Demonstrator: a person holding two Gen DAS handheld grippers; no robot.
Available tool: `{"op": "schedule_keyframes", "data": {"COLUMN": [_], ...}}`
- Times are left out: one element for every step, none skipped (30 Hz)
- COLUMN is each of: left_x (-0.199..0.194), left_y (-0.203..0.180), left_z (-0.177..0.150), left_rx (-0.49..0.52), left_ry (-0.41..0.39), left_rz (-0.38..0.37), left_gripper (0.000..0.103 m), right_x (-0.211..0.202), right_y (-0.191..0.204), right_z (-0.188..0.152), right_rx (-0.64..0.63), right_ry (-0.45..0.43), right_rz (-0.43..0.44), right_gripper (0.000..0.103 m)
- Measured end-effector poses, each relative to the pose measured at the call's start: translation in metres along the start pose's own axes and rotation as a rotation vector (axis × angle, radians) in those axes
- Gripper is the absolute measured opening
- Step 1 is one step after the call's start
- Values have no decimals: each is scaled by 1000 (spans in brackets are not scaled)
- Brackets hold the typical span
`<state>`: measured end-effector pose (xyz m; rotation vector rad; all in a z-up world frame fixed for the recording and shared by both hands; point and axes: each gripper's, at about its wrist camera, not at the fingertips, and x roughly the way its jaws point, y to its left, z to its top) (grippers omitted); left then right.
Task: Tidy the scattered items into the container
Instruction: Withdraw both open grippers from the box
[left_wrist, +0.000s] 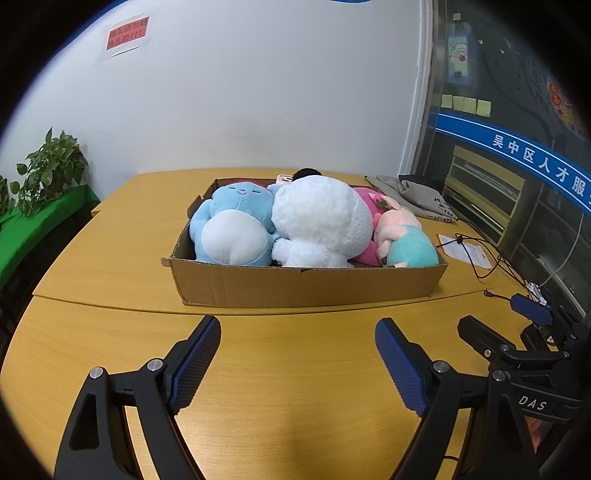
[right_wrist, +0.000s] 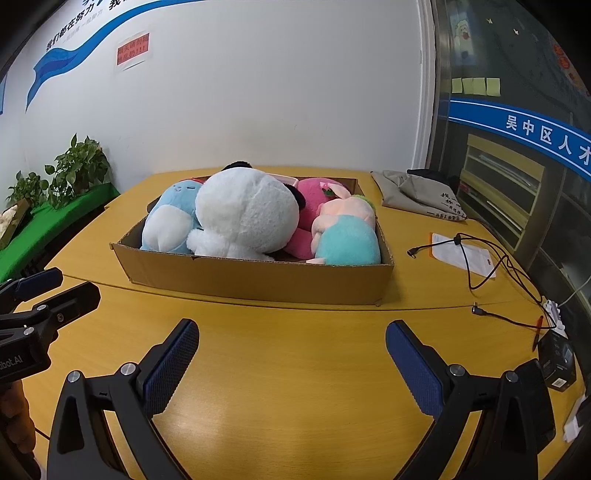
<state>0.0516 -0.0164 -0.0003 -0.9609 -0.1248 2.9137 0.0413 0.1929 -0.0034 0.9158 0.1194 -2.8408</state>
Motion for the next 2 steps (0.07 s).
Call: {"op": "schedule_keyframes", "data": {"left_x": [0,0], "left_y": [0,-1], "left_z": [0,0], "left_rx": [6,13], "left_ry": [-5,-9], "left_rz": [25,46], "left_gripper": [86,86], "right_x": [0,1], "right_y": [0,0], "right_z": [0,0], "right_rx": [0,1], "right_ry": [1,1], "right_rz": [0,0], "right_gripper": [103,103]}}
